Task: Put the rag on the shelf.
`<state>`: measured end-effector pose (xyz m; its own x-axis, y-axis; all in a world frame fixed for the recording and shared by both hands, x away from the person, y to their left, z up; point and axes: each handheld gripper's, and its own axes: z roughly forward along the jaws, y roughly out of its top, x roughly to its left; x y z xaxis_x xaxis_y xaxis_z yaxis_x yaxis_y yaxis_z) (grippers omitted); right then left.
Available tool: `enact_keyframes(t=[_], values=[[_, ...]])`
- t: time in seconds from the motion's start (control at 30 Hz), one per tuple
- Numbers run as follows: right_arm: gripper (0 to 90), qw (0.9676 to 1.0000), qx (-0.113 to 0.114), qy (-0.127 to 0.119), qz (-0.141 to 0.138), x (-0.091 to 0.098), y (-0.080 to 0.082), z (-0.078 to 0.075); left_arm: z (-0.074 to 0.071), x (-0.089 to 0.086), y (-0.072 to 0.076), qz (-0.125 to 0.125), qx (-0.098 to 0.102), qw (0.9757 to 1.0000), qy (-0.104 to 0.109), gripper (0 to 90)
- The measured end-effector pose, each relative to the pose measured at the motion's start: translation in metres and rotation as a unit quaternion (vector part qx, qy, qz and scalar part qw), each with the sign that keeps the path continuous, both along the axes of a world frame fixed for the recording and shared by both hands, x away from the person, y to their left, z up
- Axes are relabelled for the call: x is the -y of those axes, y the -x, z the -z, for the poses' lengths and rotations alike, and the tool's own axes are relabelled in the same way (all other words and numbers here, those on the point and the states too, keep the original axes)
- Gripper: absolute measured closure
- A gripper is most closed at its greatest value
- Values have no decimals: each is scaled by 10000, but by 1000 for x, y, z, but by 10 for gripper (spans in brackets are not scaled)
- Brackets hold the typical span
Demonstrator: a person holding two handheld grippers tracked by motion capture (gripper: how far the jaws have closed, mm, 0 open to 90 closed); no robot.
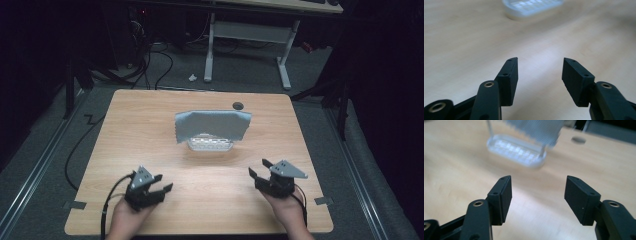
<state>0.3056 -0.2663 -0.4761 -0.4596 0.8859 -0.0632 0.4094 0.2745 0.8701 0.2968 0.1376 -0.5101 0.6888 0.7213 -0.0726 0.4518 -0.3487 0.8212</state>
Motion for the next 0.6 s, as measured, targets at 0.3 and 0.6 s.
enact_keyframes(t=[0.3,0.6], values=[[382,9962,-550,605,-299,-6,27,43,9,24,6,491,-296,9977,-369,440],[383,9962,-505,606,-358,-11,27,44,13,17,3,413,-326,9981,-334,440]])
